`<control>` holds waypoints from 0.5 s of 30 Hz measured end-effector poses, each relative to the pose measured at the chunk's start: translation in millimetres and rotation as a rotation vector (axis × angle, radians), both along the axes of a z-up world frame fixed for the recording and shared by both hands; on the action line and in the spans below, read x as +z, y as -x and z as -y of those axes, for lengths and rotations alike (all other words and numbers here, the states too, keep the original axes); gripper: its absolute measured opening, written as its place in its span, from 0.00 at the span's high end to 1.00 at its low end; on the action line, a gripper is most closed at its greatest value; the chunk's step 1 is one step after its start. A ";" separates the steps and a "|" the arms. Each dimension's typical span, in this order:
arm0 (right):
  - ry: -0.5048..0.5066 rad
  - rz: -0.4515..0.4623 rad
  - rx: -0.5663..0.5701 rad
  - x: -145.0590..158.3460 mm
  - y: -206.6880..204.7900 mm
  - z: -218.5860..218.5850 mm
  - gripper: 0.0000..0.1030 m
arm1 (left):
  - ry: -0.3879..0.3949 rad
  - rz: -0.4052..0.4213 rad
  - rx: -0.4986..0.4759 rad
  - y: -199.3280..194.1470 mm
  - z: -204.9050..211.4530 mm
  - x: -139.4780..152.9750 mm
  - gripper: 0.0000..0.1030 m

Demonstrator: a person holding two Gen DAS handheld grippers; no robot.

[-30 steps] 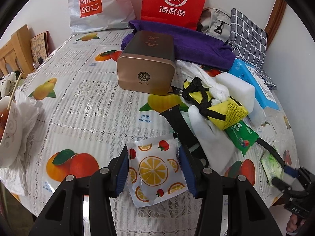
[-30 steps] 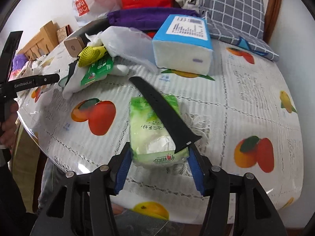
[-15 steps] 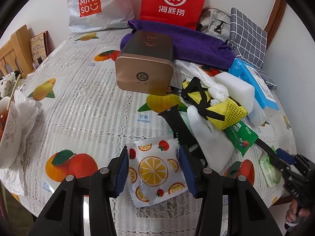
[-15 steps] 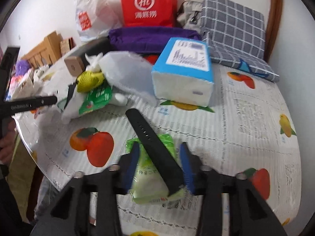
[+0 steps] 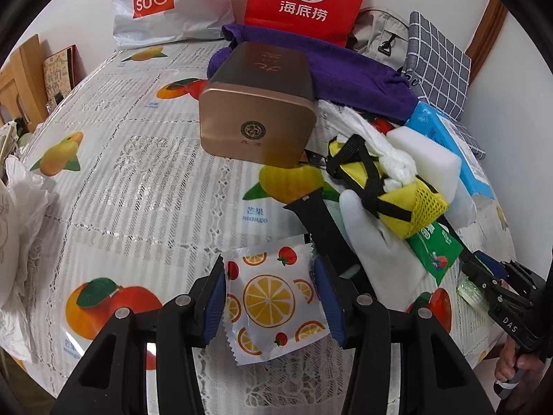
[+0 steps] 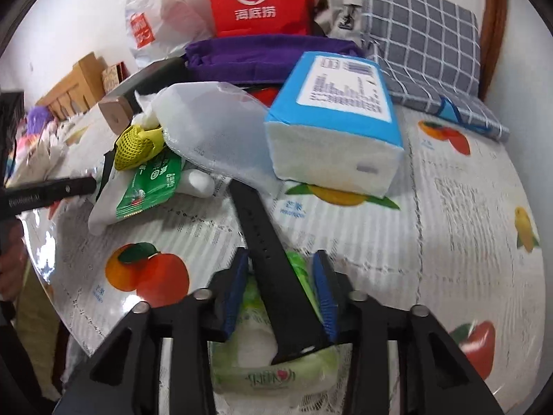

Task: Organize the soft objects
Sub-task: 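Lift the orange-print sachet with the left gripper while the right gripper lifts the green tissue pack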

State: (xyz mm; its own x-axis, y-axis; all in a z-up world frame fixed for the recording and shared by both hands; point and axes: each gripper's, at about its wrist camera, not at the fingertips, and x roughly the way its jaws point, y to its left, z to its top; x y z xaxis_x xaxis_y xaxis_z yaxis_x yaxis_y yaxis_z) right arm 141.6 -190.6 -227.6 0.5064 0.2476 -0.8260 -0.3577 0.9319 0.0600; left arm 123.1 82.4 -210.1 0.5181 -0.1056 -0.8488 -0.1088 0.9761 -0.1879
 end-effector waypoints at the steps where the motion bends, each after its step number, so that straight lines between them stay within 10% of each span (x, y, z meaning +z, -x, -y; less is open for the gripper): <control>1: 0.021 0.007 -0.001 1.2 -0.3 -3.2 0.70 | 0.005 0.000 0.001 -0.9 -2.0 0.0 0.54; 3: 0.013 0.010 -0.003 5.4 -2.2 -2.7 0.82 | 0.005 -0.001 0.000 -2.3 -3.9 0.3 0.54; 15: 0.006 -0.040 0.005 2.3 -21.3 -5.5 0.80 | -0.020 -0.020 -0.004 -9.2 -3.2 1.8 0.54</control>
